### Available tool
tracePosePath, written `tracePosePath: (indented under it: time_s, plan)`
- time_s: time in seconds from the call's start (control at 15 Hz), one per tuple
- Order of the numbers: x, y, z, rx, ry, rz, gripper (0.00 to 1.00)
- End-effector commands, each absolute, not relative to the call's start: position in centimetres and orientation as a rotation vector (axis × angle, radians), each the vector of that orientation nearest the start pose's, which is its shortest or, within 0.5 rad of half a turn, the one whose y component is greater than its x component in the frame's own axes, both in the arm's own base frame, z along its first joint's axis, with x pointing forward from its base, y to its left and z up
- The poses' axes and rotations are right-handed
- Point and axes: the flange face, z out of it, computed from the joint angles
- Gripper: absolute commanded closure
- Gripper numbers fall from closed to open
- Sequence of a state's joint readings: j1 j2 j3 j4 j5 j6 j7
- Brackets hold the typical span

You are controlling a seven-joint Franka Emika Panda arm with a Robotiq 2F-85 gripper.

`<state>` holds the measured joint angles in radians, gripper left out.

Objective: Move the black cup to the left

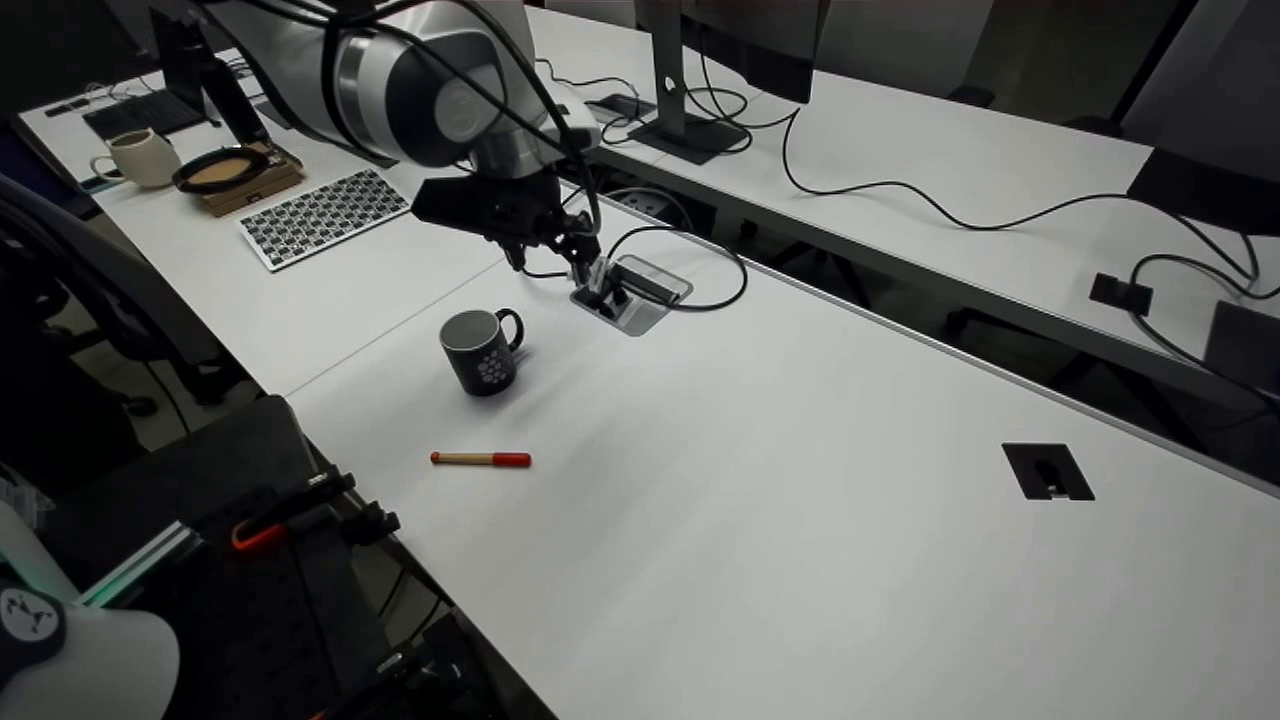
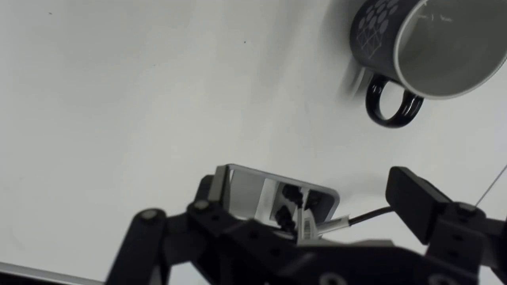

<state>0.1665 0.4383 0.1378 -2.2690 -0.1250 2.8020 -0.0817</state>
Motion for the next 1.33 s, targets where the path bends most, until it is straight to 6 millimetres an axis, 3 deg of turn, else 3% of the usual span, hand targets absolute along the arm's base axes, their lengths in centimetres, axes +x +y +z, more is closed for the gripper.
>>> tracePosePath:
  time_s: [0.0,0.27,0.73,0.87,0.93,1.27]
  plan:
    - [51.9,14.1,20.6,-3.094,-0.479,-0.287,0.0]
    - [53.0,10.8,22.4,-3.147,-0.153,-0.391,0.0]
    - [53.8,7.1,23.3,-3.199,0.367,-0.446,0.0]
    - [53.5,7.0,23.4,-3.203,0.421,-0.443,0.0]
    - [54.4,6.8,22.8,-3.197,0.357,-0.44,0.0]
    - [54.3,6.9,22.7,-3.196,0.362,-0.436,0.0]
